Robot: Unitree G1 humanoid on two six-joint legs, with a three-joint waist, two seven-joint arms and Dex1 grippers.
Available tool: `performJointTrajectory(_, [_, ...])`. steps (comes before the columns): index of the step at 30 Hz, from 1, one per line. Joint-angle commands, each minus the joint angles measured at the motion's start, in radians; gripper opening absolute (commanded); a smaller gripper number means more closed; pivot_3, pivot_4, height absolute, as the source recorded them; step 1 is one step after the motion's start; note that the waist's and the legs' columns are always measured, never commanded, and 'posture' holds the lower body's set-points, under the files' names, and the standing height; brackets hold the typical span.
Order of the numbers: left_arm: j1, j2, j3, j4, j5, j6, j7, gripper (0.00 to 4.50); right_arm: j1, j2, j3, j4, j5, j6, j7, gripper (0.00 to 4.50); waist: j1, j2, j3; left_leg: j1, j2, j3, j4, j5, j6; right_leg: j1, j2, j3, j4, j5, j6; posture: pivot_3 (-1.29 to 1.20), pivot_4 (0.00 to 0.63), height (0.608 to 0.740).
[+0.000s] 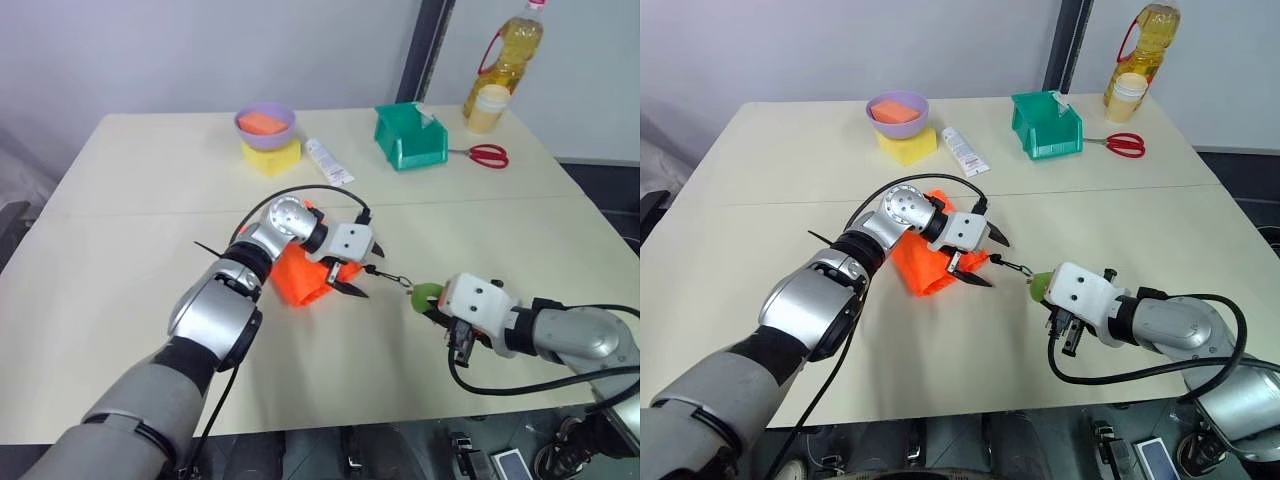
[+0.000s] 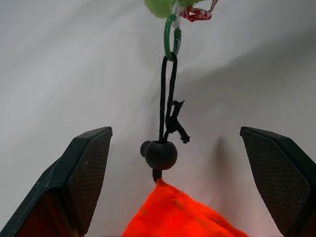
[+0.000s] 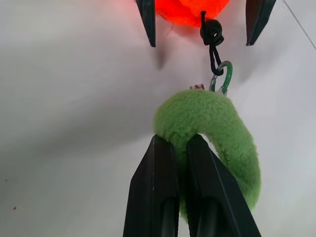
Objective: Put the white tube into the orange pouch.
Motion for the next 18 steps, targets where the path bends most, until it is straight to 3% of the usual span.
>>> performJointTrajectory(1, [-0.031,-0.003,0.032,-0.002,-0.021,0.034,-0.015,4.44,-0.003,0.009,-0.01,-0.013,-0.007,-0.017,-0.003,0.0,0.0,0.0,0.0,0.0,0.0,0.0,0.0,0.0,0.0,0.0,0.0,0.0,0.0,0.0,0.0,0.0,0.15,0.731])
performJointTrajectory(18, [-0.044,-0.017,0.089,0.007,-0.046,0.225,-0.081,4.44,-0.005,0.029,0.0,-0.039,-0.004,-0.014,-0.009,0.0,0.0,0.0,0.0,0.0,0.0,0.0,0.0,0.0,0.0,0.0,0.0,0.0,0.0,0.0,0.0,0.0,0.15,0.731])
